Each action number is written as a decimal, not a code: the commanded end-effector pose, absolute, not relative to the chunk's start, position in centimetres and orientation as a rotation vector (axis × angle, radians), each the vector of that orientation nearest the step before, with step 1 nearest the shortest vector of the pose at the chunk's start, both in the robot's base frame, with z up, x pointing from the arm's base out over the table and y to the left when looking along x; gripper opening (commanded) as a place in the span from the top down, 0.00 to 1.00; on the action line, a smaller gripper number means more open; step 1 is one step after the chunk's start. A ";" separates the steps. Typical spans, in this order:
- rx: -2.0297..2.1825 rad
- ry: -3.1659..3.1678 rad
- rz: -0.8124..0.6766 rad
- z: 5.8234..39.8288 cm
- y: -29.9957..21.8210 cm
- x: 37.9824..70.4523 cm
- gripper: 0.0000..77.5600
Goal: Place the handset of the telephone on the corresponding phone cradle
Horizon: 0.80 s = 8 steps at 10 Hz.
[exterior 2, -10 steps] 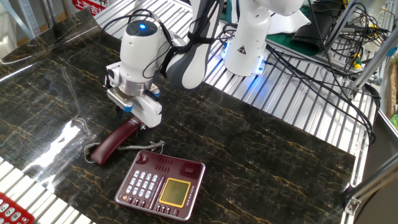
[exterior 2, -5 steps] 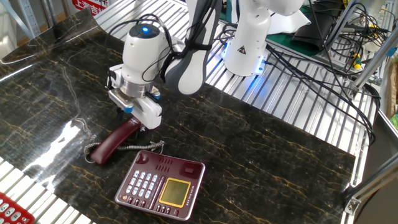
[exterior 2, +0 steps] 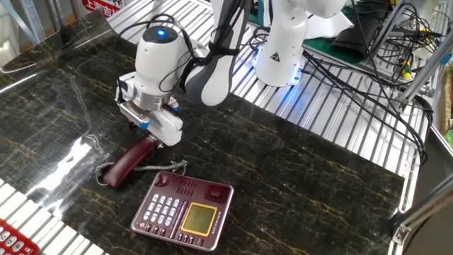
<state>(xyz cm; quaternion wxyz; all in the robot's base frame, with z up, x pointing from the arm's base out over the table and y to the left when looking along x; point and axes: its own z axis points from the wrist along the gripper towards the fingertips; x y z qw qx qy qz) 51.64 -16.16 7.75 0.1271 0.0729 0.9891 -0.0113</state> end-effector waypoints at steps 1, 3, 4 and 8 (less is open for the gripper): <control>0.216 2.881 -0.034 7.8 -16.5 51.8 0.00; 0.213 2.882 -0.033 7.8 -16.5 51.8 0.00; 0.217 2.883 -0.028 7.7 -16.5 51.8 0.00; 0.212 2.888 -0.015 7.0 -16.5 51.5 0.00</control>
